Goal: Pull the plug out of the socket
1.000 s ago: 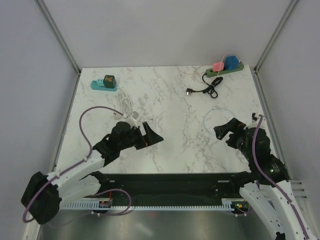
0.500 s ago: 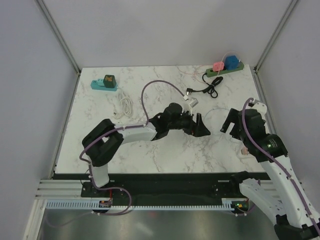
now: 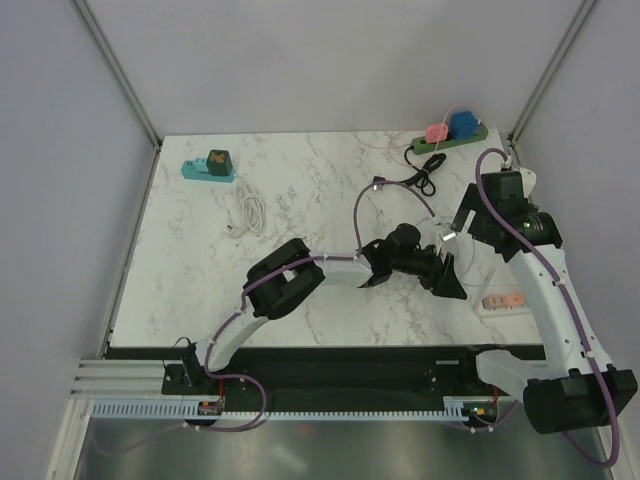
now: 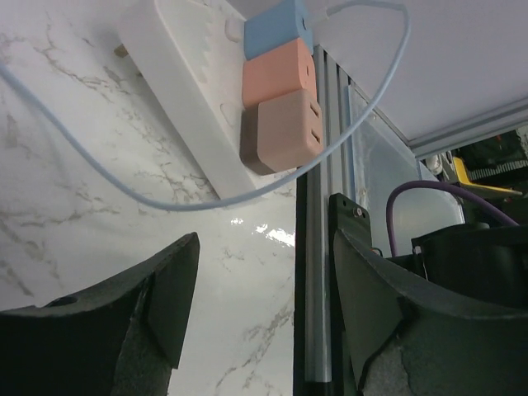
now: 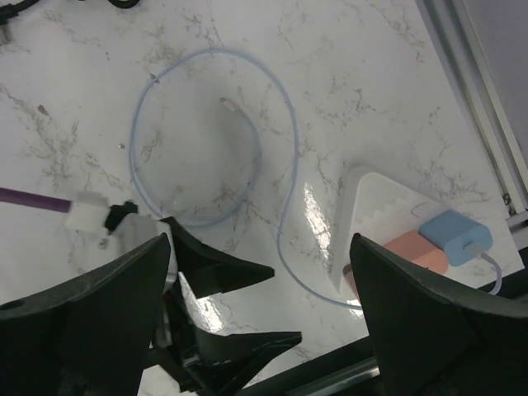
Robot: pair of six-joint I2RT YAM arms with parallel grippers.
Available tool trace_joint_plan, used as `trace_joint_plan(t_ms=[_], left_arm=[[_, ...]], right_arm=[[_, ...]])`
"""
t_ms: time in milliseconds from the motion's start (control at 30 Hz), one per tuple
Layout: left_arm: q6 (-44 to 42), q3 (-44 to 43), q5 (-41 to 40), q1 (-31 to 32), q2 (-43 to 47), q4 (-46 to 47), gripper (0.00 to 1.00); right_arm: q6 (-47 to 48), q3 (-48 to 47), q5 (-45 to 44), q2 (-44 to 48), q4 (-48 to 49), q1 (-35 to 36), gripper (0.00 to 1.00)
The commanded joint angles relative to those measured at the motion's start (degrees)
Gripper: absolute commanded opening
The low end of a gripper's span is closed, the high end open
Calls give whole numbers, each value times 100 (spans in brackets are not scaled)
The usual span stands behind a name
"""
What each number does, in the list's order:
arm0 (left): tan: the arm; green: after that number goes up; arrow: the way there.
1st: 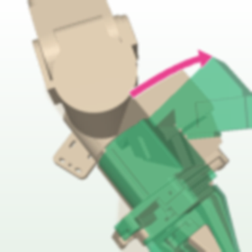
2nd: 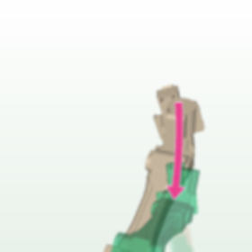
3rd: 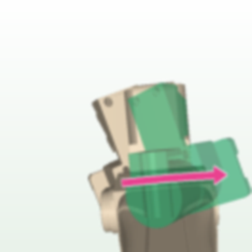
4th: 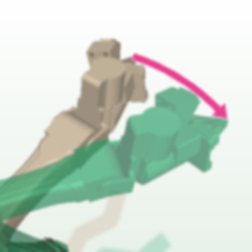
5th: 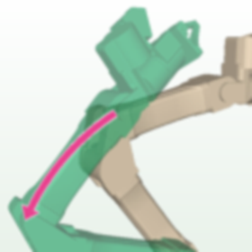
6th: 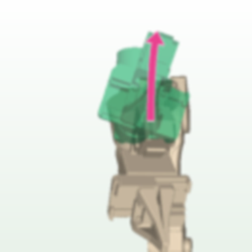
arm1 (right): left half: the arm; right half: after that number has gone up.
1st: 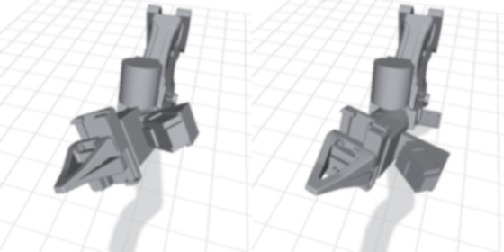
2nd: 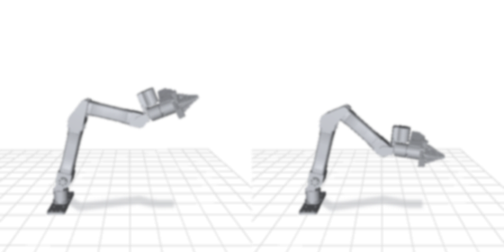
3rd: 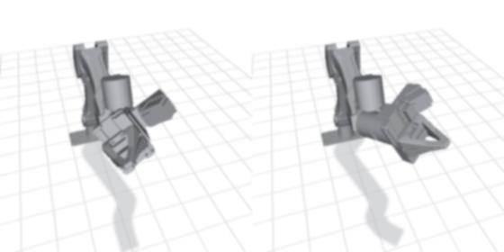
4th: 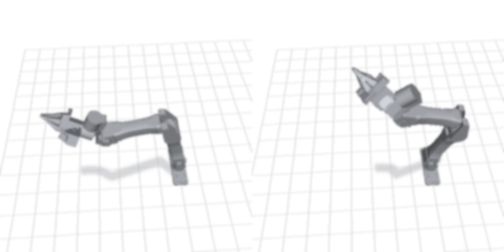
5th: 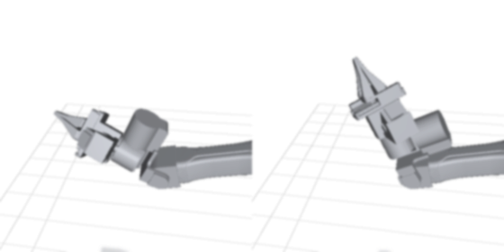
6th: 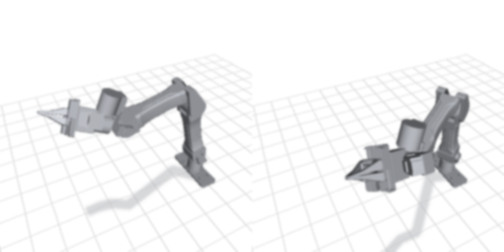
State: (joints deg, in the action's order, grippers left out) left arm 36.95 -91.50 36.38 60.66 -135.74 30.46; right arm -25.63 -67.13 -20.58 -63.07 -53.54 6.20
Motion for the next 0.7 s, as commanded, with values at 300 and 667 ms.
trace_joint_plan(t_ms=[300, 667], left_arm=[[857, -1852, 45, 297, -1418, 189, 64], [1043, -2880, -430, 446, -2061, -189, 71]], right_arm=[[75, -441, 643, 145, 432, -13, 98], [102, -608, 669, 594, 239, -13, 98]])
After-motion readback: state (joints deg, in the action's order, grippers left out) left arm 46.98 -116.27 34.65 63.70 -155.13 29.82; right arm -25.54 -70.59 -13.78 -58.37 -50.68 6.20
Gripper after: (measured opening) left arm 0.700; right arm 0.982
